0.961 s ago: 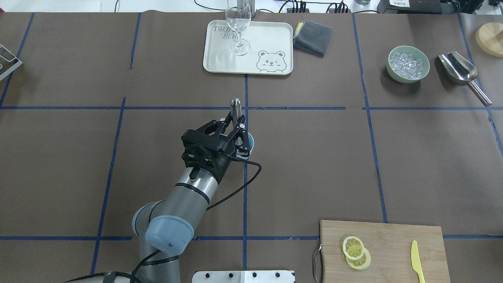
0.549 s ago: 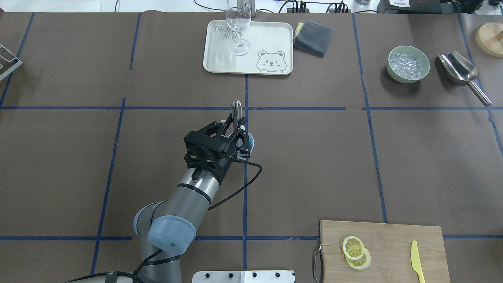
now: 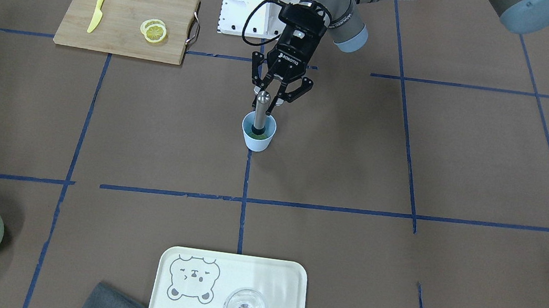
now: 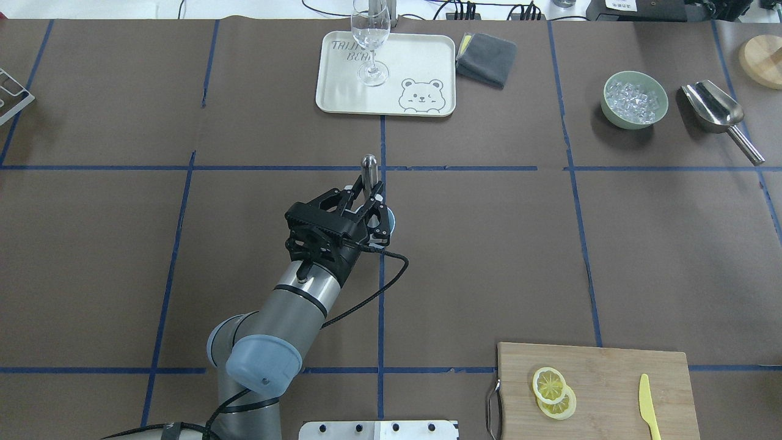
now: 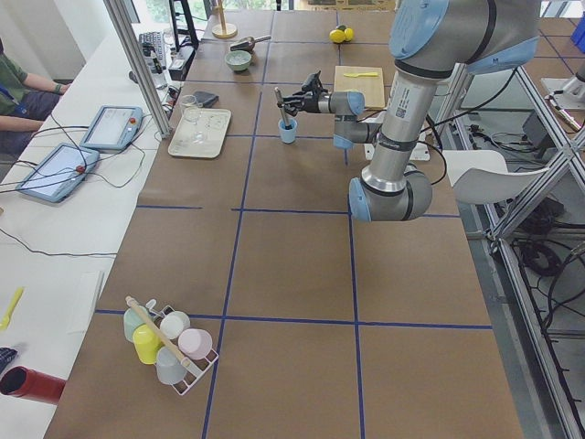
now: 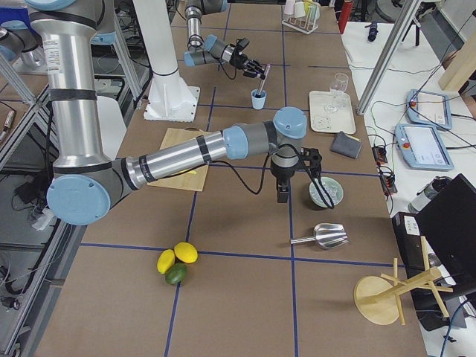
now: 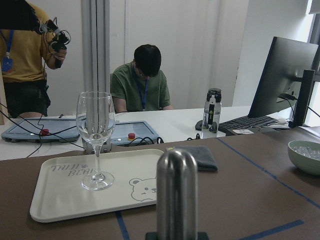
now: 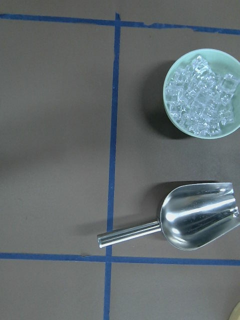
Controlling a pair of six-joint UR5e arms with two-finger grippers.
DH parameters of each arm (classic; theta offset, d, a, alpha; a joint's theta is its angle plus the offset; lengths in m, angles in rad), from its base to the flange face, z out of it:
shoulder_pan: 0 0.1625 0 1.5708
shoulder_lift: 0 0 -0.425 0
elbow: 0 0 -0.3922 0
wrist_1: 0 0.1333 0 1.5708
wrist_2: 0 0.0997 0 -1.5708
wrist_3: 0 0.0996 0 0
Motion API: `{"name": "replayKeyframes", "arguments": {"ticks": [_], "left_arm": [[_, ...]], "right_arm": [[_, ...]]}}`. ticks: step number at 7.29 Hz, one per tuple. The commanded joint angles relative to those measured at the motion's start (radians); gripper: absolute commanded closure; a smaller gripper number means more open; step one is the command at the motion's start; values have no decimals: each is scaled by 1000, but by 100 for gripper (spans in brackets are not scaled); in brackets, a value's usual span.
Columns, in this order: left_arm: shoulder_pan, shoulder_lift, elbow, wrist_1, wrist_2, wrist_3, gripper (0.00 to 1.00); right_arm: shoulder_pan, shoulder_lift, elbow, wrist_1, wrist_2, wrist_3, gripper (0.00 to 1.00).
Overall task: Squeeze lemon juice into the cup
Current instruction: 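Press the muddler down into the cup with the left gripper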
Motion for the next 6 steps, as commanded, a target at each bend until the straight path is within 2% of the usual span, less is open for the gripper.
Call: {"name": "replayKeyframes", "arguments": {"ticks": [1,2,3,4,5,6], "left_arm": [[-53,4,-128,0,-84,83,100],[-89,4,-150,1,-114,83,100],[-166,10,-171,3,-266,80,100],[-249,63,-204,1,-452,63,100],[-354,136,-259,11,-692,7,100],[-469,210,-294,43,-983,-46,100]], "right_arm": [[2,2,0,0,0,0,0],[3,4,0,0,0,0,0],[3,5,-1,0,-1,0,0],[3,5,0,0,-1,0,0],[3,5,2,0,-1,0,0],[3,5,0,0,-1,0,0]]}}
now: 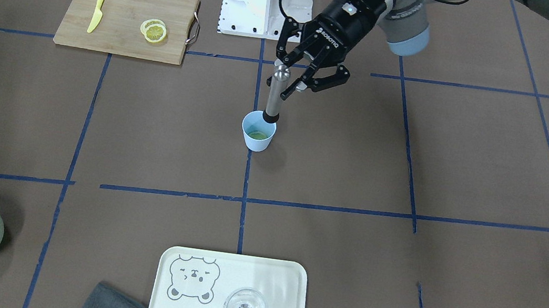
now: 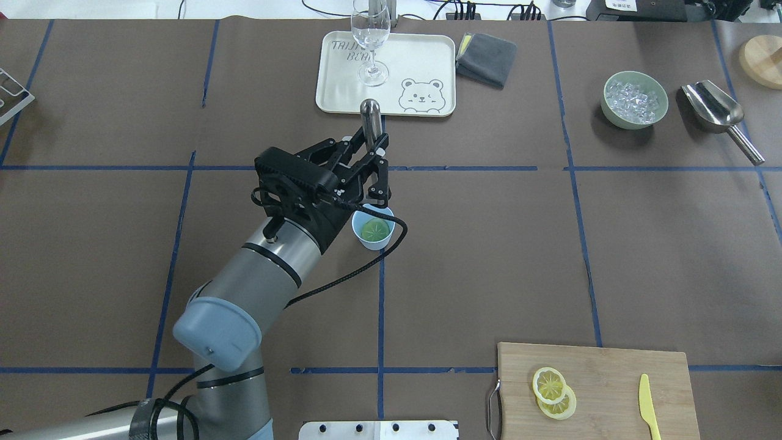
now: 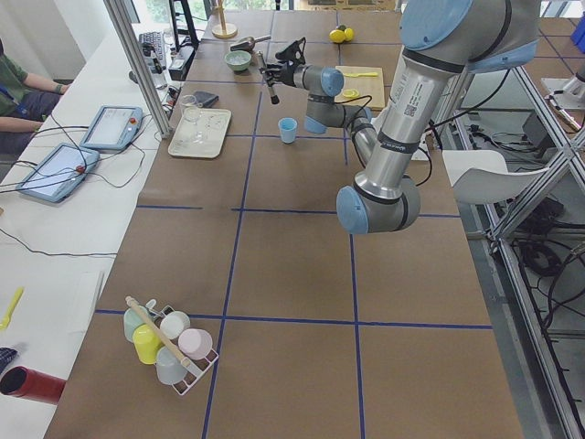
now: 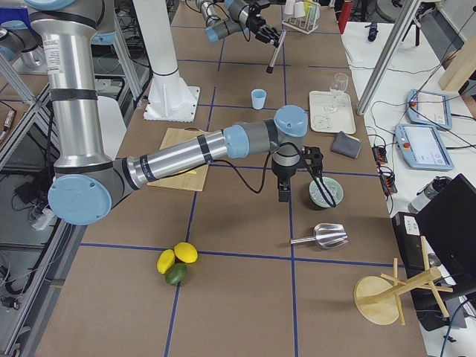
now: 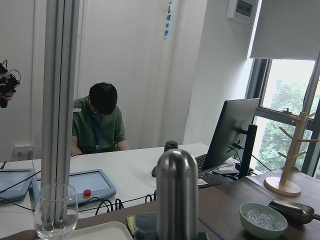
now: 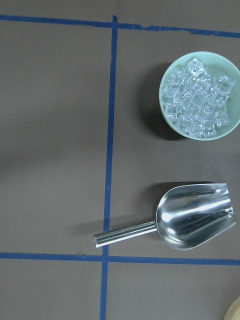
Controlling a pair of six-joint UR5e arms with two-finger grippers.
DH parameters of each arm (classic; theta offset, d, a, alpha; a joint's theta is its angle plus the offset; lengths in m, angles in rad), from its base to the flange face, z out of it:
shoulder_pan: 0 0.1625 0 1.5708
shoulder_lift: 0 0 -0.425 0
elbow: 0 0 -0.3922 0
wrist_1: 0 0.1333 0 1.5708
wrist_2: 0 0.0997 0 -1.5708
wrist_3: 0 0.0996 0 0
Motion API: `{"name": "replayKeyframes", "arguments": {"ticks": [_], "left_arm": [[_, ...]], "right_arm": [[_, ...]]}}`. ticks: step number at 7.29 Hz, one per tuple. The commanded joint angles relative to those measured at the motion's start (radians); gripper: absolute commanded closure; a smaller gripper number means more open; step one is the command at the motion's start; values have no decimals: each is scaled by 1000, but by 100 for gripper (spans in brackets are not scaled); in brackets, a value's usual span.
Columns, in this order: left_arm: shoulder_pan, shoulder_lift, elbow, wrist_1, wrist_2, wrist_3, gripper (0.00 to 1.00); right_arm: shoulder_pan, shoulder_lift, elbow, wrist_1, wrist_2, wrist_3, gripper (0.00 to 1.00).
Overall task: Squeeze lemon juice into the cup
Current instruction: 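Lift the muddler out of the cup and carry it back with the left gripper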
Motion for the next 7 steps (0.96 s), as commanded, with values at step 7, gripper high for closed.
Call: {"name": "replayKeyframes", "arguments": {"ticks": [7], "left_arm": [[-505,300,-105,759,-954,-231,100]], "right_arm": [[0,3,-1,2,-3,-5,0]]}}
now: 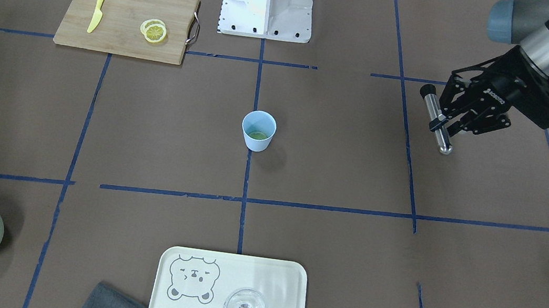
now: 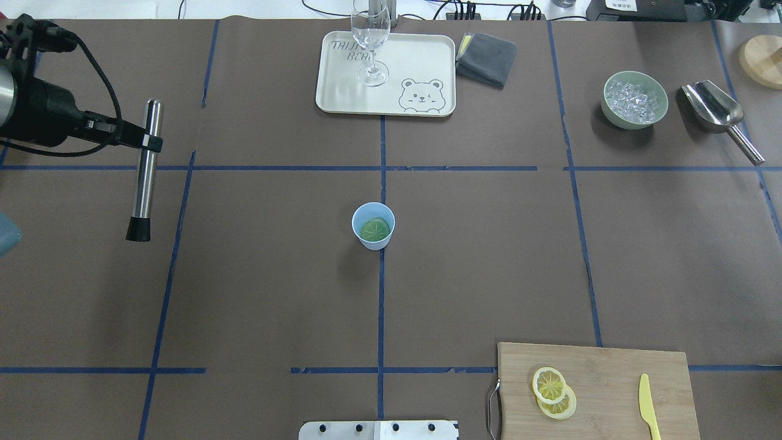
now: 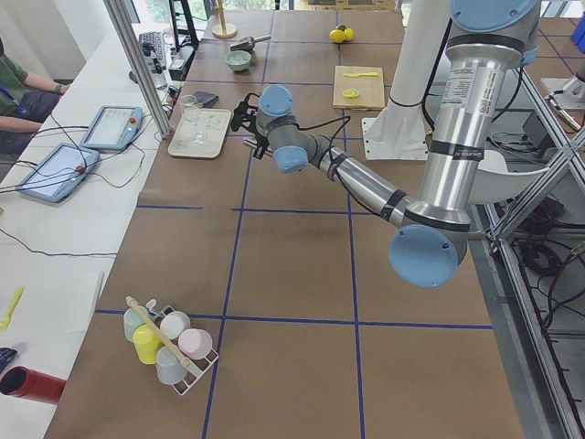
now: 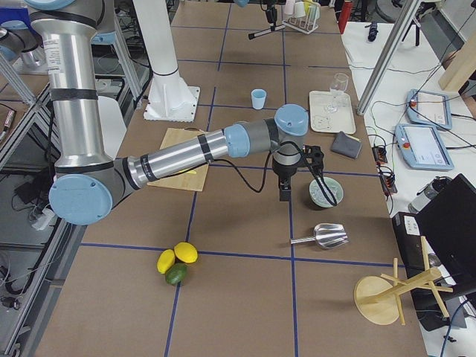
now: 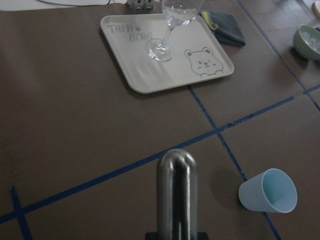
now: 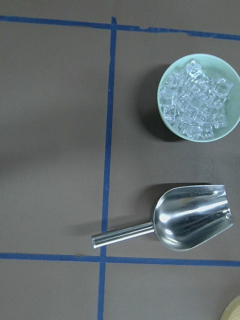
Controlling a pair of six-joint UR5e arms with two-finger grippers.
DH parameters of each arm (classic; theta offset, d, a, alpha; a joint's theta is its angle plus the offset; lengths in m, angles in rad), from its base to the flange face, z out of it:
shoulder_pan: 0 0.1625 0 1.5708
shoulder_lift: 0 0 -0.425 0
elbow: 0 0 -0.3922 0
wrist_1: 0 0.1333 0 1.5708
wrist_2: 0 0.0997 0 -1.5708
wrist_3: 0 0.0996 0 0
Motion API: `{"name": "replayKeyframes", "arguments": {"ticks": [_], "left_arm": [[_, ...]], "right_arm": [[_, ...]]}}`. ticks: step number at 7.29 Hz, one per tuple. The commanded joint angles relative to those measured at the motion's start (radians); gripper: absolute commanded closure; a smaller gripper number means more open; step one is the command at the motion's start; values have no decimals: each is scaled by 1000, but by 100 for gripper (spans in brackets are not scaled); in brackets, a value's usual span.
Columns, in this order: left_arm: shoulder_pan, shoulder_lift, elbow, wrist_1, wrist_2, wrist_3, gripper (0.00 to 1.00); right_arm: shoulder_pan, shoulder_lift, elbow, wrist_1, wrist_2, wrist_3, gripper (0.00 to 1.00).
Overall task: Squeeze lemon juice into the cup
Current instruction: 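Lift the muddler out of the cup and carry it back with the left gripper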
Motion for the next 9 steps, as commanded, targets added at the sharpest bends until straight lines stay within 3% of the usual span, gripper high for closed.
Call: {"name": "replayKeyframes", "arguments": {"ticks": [1,2,3,6,9], "left_arm": [[-16,2,4,269,-9,-7,100],[-8,1,16,374,-1,-3,100],[-7,4,36,398,89,0,100],[13,2,142,398,209,145,100],[148,-32,167,398,257,81,100]], "right_arm": [[2,-1,2,0,-2,-3,0],[0,-1,3,0,-2,-2,0],[0,1,3,0,-3,0,0],[0,2,6,2,-3,3,0],[0,1,5,0,-5,3,0]]}}
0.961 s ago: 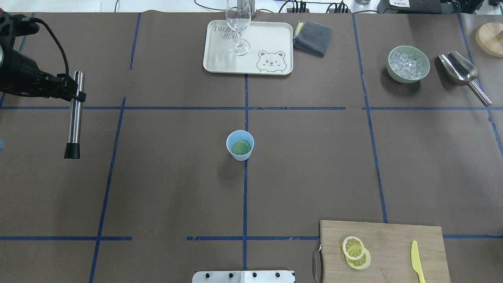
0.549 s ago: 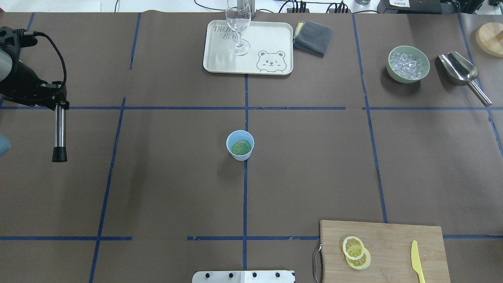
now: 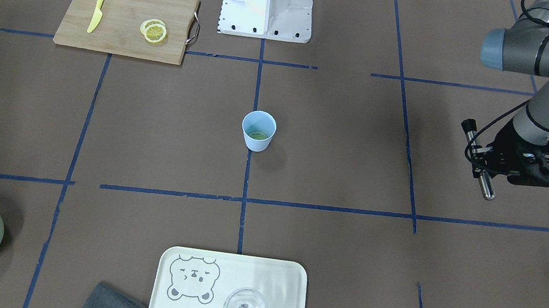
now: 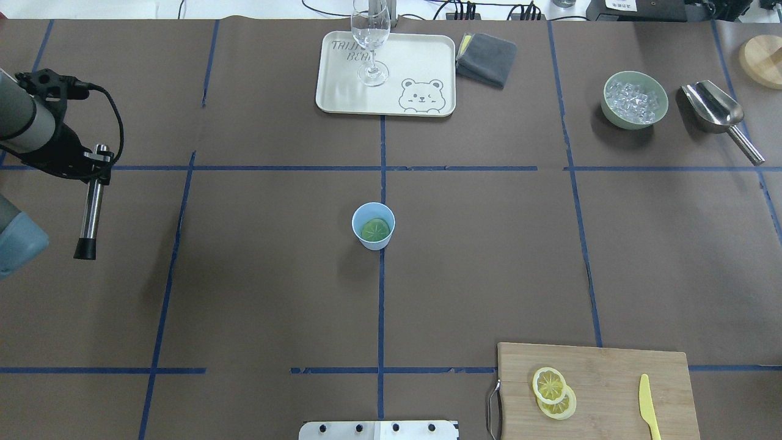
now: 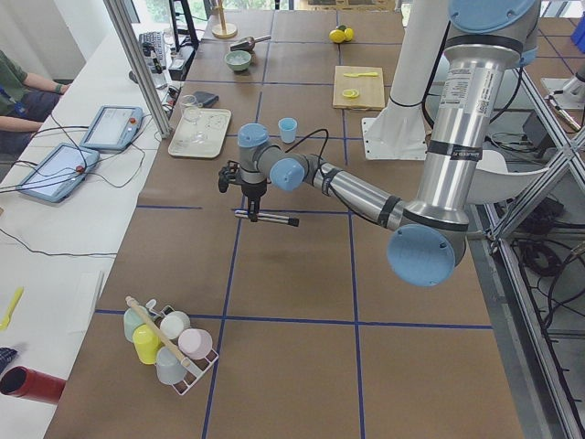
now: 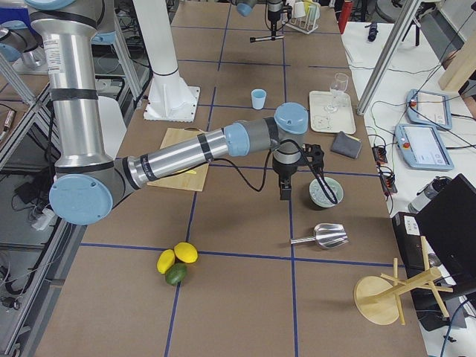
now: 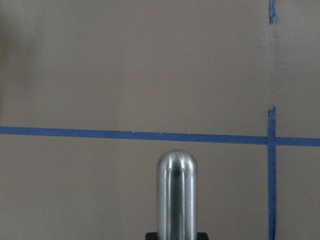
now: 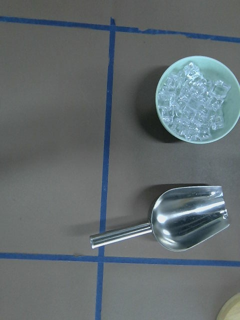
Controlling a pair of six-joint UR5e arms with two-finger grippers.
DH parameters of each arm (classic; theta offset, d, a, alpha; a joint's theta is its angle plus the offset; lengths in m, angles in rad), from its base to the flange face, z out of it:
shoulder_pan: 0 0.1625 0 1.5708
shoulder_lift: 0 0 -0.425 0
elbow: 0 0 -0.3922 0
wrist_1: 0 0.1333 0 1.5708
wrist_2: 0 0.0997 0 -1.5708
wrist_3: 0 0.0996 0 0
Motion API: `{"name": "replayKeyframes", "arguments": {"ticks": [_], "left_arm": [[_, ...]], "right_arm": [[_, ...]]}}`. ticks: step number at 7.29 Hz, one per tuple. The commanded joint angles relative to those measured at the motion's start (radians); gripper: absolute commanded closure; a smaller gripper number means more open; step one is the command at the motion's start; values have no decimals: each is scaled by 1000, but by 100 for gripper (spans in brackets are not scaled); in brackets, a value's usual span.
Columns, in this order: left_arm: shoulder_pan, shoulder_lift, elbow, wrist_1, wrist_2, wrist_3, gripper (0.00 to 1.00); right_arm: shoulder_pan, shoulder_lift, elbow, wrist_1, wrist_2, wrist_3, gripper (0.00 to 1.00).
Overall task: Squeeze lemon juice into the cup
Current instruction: 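Lower the muddler onto the table and open the left gripper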
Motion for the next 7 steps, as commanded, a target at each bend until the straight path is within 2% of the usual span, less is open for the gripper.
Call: {"name": "replayKeyframes", "arguments": {"ticks": [1,5,6,7], "left_arm": [[99,-22,20,0,14,-93,100],[110,-27,88,-10,12,-104,100],[112,-36,102,-10,12,-104,73],[112,-47,123,-12,12,-103,1]], "right_arm": [[0,0,-1,0,-1,-1,0],[0,-2,0,0,-1,0,0],[0,-2,0,1,-1,0,0],[0,-2,3,0,-1,0,0]]}}
